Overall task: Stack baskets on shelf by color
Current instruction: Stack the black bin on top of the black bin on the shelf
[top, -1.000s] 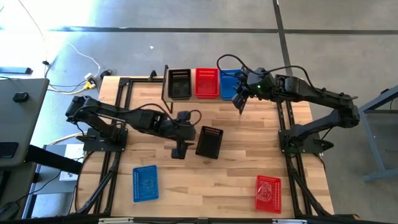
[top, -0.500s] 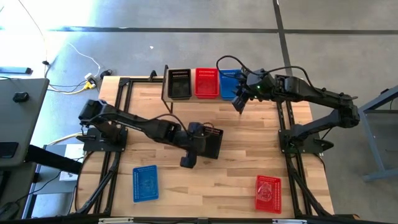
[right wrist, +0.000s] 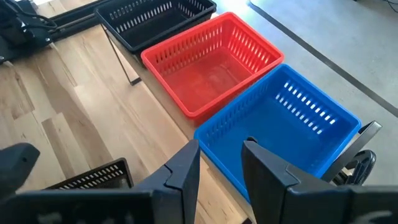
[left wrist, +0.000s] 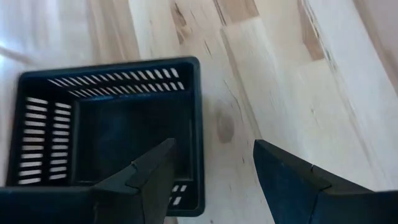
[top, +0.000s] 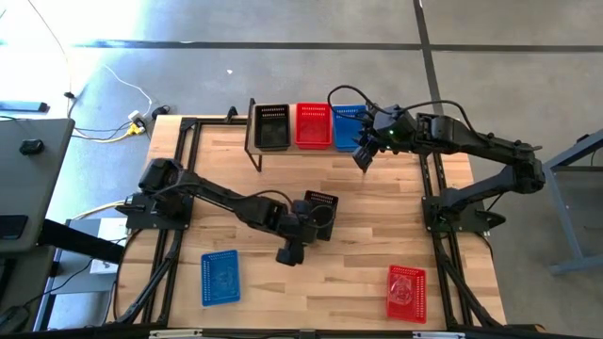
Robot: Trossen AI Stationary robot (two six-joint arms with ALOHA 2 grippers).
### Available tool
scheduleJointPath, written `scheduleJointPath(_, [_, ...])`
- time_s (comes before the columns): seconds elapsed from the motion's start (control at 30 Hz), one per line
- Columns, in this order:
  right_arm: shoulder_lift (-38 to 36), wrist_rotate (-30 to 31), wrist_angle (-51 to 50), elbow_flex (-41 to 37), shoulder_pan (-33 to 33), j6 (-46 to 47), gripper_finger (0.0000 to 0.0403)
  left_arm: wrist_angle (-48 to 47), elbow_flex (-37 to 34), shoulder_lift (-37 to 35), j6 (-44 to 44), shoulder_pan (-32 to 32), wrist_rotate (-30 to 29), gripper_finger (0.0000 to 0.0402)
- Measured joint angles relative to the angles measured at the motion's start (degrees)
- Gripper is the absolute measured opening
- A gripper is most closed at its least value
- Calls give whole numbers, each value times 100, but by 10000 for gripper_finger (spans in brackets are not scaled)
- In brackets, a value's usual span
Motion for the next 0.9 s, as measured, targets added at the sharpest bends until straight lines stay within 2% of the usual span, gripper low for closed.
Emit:
scheduleJointPath(0.43, [0, -163, -65, 0, 0, 127, 105, -7, 4, 475, -28, 13, -155, 194])
scheduleJointPath(0.9, [-2, -238, -95, -2, 0, 210, 105, -185, 2, 700, 9, 131, -105, 23])
